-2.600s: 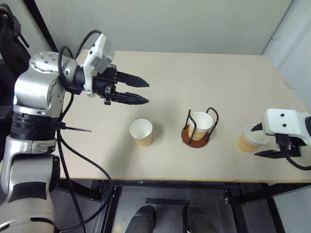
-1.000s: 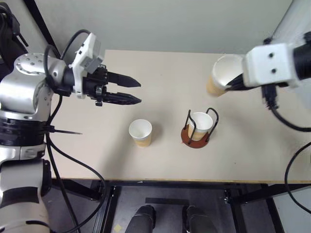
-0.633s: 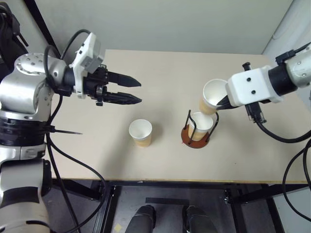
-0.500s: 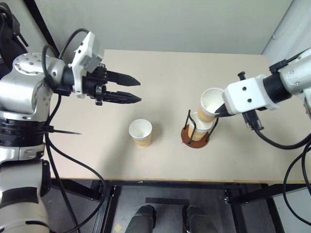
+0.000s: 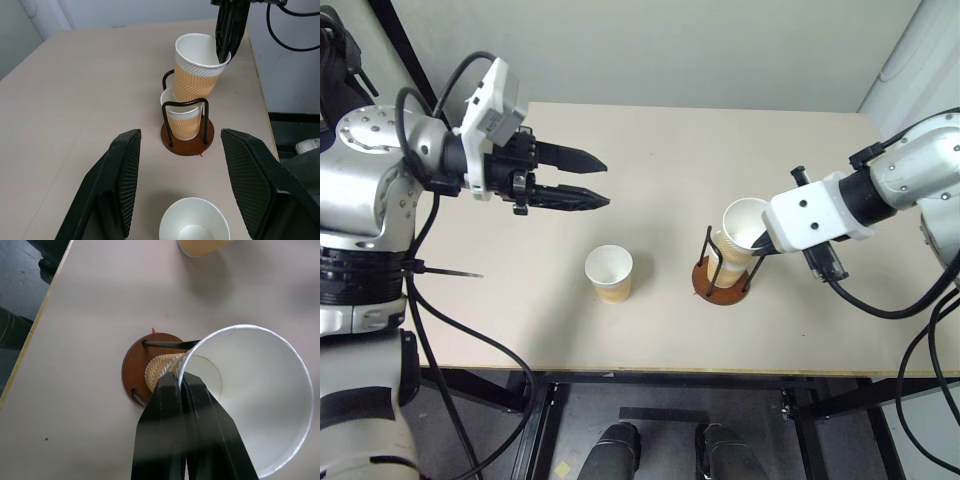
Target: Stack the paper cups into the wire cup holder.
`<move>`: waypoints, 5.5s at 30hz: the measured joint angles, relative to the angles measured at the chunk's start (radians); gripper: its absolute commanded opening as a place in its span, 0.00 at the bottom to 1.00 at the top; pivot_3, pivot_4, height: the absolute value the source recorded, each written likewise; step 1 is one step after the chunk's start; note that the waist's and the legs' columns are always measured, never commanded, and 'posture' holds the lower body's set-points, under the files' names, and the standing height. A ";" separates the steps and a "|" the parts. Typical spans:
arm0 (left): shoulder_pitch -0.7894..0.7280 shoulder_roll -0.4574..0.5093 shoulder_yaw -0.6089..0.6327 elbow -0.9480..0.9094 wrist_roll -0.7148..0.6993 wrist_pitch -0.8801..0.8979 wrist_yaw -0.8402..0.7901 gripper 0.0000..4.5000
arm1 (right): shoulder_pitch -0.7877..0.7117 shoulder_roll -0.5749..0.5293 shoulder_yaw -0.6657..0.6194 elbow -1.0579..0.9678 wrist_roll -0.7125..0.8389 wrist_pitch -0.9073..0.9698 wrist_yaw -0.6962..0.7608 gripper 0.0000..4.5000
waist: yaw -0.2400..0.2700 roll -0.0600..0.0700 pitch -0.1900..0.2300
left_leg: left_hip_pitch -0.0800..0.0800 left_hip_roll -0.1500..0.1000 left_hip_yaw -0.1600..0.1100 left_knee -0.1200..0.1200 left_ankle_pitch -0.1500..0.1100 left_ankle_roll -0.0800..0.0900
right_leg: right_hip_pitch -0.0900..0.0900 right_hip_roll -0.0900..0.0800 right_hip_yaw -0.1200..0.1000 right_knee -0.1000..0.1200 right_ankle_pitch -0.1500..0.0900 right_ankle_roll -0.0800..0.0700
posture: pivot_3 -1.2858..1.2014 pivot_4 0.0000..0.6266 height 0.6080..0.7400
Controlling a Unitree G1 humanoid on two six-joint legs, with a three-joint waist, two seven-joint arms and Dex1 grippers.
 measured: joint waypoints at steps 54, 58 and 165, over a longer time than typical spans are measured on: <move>0.068 0.048 0.008 -0.064 -0.006 0.006 0.016 0.61 | -0.033 0.187 -0.041 0.177 -0.042 0.043 -0.134 0.36 | -0.002 0.000 0.000 | 0.000 0.000 0.000 -0.002 0.001 -0.001 | -0.001 0.000 0.000 -0.001 0.001 -0.002 | 0.52 0.24 1.00; 0.154 0.112 0.024 -0.144 -0.005 0.000 0.010 0.61 | -0.046 0.197 -0.106 0.094 0.089 0.221 -0.134 0.36 | -0.004 0.000 0.000 | 0.000 0.000 0.000 -0.003 0.001 -0.003 | -0.001 0.001 0.000 -0.001 0.000 -0.004 | 0.52 0.24 1.00; -0.058 0.076 -0.343 0.002 0.269 -0.406 -0.147 0.00 | -0.065 -0.097 -0.131 0.248 0.353 0.284 -0.016 0.37 | -0.001 -0.001 0.000 | -0.002 0.001 -0.002 -0.002 0.005 -0.004 | -0.008 0.001 -0.001 0.012 0.002 -0.010 | 0.52 0.24 1.00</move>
